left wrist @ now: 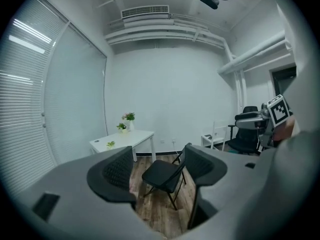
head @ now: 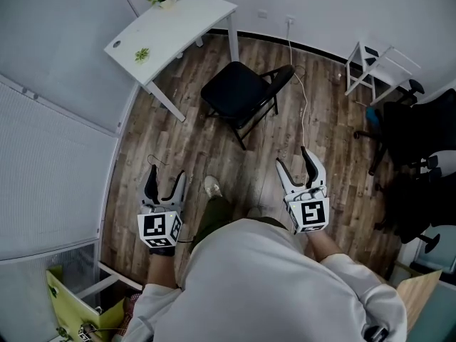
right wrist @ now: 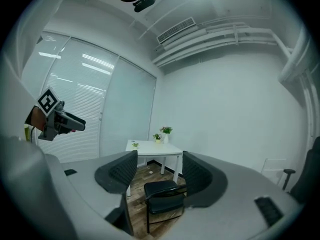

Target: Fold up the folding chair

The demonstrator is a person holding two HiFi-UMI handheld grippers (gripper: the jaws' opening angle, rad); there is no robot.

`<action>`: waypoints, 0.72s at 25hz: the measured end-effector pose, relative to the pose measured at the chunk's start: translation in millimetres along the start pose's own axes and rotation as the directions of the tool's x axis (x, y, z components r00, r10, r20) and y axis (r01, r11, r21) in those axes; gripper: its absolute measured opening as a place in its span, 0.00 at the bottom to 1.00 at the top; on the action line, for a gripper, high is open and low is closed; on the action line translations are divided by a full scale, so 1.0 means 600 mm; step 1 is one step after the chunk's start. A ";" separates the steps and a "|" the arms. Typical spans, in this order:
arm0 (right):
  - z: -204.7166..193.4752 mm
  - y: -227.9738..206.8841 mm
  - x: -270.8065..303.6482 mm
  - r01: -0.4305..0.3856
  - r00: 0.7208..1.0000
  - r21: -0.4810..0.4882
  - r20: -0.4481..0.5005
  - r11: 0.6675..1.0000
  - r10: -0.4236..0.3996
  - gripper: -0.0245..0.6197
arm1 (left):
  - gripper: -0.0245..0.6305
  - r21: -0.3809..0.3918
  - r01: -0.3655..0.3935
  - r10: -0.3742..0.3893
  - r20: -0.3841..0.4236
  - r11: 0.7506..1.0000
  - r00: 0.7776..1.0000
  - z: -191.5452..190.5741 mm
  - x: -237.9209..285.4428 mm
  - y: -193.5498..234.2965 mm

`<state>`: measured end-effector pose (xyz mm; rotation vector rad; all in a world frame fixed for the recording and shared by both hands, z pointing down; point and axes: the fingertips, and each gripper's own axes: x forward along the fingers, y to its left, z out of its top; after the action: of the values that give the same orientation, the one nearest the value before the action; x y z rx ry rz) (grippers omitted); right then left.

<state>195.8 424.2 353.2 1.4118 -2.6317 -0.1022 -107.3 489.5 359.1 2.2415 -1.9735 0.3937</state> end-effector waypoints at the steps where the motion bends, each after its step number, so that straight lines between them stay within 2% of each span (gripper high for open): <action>1: 0.000 -0.001 0.016 0.002 1.000 -0.002 -0.003 1.000 -0.002 0.50 | 0.54 -0.007 0.000 0.000 -0.003 1.000 1.000 -0.003 0.015 0.012; 5: -0.009 -0.010 0.088 0.023 0.999 -0.020 -0.026 1.000 -0.023 0.49 | 0.54 -0.025 0.030 -0.031 -0.010 0.999 0.999 -0.014 0.104 0.056; 10: -0.027 -0.032 0.214 0.082 0.992 -0.040 -0.088 0.996 -0.085 0.48 | 0.54 -0.045 0.114 -0.115 -0.023 0.992 0.993 -0.019 0.262 0.126; 18: -0.002 -0.056 0.466 0.189 0.967 -0.070 -0.160 0.979 -0.198 0.47 | 0.54 -0.021 0.260 -0.261 -0.083 0.965 0.962 0.007 0.509 0.273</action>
<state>71.5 172.4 378.4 1.5827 -2.3368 -0.0745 -234.7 174.4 427.9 2.3935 -1.6075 0.4377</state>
